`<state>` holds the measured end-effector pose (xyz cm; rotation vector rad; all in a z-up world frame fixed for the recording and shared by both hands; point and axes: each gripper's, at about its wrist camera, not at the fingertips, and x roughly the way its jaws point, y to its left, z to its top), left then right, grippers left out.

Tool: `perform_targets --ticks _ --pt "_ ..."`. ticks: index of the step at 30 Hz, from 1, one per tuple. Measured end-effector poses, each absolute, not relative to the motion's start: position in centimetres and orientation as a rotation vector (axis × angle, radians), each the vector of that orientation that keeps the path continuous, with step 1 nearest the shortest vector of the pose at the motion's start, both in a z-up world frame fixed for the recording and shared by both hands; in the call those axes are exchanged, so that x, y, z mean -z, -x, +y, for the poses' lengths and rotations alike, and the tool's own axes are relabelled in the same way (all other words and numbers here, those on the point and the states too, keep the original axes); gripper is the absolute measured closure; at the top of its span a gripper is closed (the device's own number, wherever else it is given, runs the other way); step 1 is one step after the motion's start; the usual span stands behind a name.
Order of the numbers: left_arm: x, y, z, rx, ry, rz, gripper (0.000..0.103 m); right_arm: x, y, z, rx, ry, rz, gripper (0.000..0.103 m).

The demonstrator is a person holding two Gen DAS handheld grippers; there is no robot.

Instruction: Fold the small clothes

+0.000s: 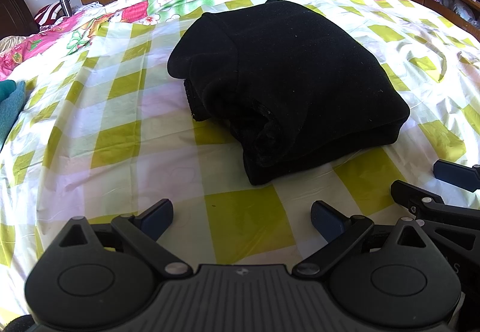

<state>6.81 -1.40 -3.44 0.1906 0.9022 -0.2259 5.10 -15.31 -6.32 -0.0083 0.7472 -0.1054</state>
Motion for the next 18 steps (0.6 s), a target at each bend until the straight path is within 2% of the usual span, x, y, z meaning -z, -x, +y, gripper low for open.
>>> perform_targets --ticks 18 --pt "3.41 -6.83 -1.30 0.220 -0.189 0.902 0.000 6.35 -4.93 -15.06 0.099 0.013 0.748 0.052"
